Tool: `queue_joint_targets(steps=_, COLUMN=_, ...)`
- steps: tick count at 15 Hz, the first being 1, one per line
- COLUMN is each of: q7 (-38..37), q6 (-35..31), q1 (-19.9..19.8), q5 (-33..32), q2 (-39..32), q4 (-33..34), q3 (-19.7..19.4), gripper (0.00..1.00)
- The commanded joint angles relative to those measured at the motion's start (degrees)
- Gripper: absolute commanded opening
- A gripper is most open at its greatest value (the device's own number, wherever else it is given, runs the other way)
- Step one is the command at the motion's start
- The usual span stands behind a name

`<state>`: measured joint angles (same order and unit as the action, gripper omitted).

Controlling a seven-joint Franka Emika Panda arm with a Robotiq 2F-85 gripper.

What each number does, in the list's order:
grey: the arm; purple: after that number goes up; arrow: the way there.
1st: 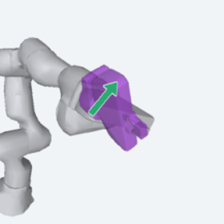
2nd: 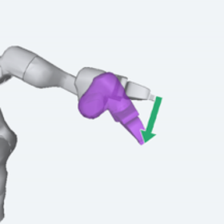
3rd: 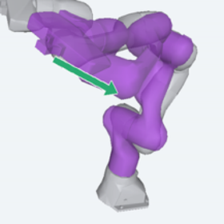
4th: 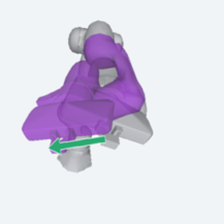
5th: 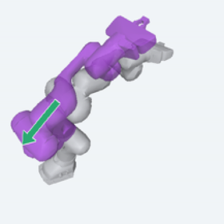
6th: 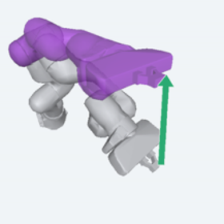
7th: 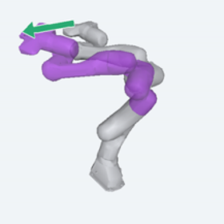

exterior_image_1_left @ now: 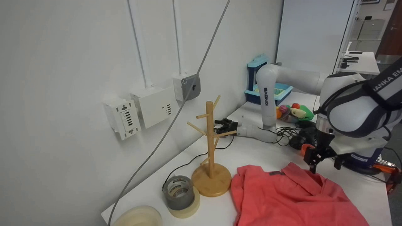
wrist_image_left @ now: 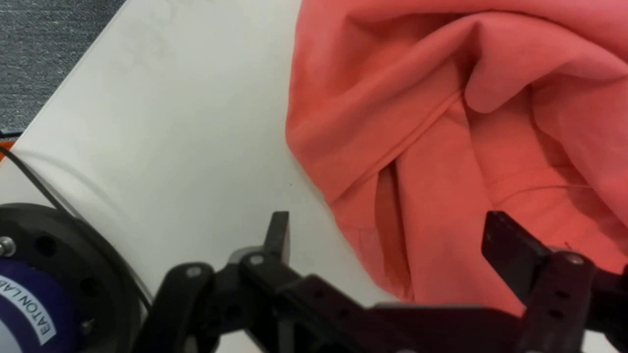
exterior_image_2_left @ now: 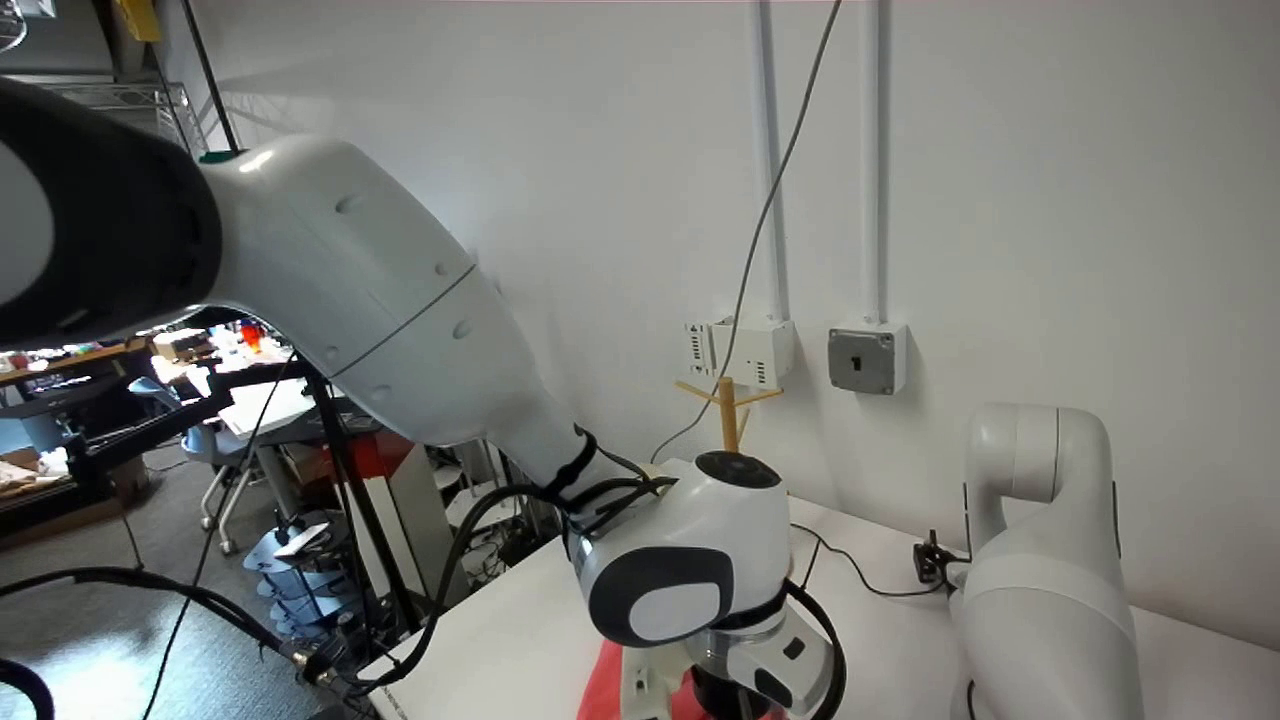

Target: Unfold the shirt

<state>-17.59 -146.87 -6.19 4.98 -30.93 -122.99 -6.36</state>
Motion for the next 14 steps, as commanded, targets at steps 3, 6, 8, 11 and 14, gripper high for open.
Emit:
queue_joint_targets(steps=3, q7=-3.73, q6=-2.02, q1=1.76, q5=0.58, q2=-3.67, q4=1.43, q3=-2.65, gripper=1.00)
queue_joint_targets(steps=6, q7=-5.14, q6=-1.84, q1=2.44, q5=0.33, q2=-4.64, q4=1.57, q3=-3.54, gripper=1.00)
queue_joint_targets(steps=8, q7=-6.16, q6=-1.76, q1=2.90, q5=0.55, q2=-5.21, q4=1.67, q3=-3.93, gripper=1.00)
queue_joint_targets(steps=11, q7=-7.67, q6=-1.42, q1=3.33, q5=1.01, q2=-6.11, q4=1.91, q3=-3.93, gripper=1.00)
queue_joint_targets(steps=14, q7=-8.98, q6=-1.15, q1=3.76, q5=1.11, q2=-7.00, q4=2.34, q3=-4.03, gripper=1.00)
